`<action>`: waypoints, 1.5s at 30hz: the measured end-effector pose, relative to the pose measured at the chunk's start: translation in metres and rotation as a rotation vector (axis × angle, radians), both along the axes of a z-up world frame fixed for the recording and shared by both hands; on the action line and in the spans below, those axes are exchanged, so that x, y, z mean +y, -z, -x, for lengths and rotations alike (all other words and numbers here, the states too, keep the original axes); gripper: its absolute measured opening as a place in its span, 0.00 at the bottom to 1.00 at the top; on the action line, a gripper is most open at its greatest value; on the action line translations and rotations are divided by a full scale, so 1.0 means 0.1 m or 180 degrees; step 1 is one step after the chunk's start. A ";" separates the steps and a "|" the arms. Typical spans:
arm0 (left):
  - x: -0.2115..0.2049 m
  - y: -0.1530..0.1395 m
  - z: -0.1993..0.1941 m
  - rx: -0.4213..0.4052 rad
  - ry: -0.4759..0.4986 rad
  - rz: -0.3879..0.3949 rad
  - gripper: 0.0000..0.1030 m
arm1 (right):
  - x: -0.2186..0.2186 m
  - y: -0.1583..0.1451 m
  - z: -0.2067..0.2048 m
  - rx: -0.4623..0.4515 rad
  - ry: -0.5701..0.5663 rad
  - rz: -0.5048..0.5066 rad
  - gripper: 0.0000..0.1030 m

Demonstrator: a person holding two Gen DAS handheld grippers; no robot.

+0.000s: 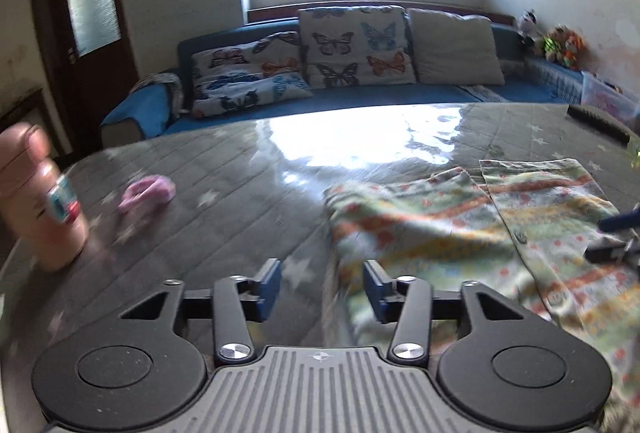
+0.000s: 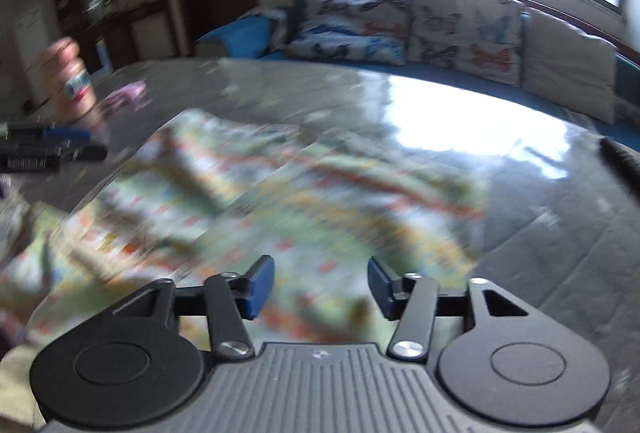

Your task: Fold clothes

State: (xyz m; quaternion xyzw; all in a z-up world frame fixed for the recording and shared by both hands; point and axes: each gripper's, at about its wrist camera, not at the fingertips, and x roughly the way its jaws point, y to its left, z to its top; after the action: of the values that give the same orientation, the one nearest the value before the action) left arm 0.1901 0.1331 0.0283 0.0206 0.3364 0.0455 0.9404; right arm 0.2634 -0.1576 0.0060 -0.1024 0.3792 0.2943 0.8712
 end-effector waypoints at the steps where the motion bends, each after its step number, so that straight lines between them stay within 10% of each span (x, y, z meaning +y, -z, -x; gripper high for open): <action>1: 0.03 -0.01 0.10 -0.0003 -0.0049 -0.0008 0.52 | 0.05 0.02 0.08 -0.0002 -0.0069 0.0020 0.54; 10: 0.34 0.02 1.09 -0.0077 -0.0625 -0.0037 0.66 | 0.31 0.06 0.71 -0.0180 -0.0412 0.0100 0.77; 24: 0.79 0.27 1.95 -0.0008 -0.1405 0.0033 0.75 | 0.01 0.06 1.12 -0.0224 -0.0084 -0.0069 0.86; 29: 0.85 0.30 1.92 -0.0098 -0.1339 0.0205 0.54 | -0.07 0.10 1.19 -0.0202 0.0025 -0.0105 0.87; 33: 0.93 0.28 1.88 -0.0156 -0.1300 0.0243 0.12 | -0.09 0.11 1.21 -0.0216 0.0069 -0.0106 0.88; 45: 1.13 0.14 1.59 -0.0263 -0.1391 -0.0377 0.09 | -0.11 0.13 1.22 -0.0234 0.0028 -0.0033 0.92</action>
State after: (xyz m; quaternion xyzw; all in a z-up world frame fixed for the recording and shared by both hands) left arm 0.0309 0.2457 0.0144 0.0005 0.2908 0.2686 0.9183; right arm 0.1415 -0.1688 -0.0072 -0.1070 0.3458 0.2884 0.8864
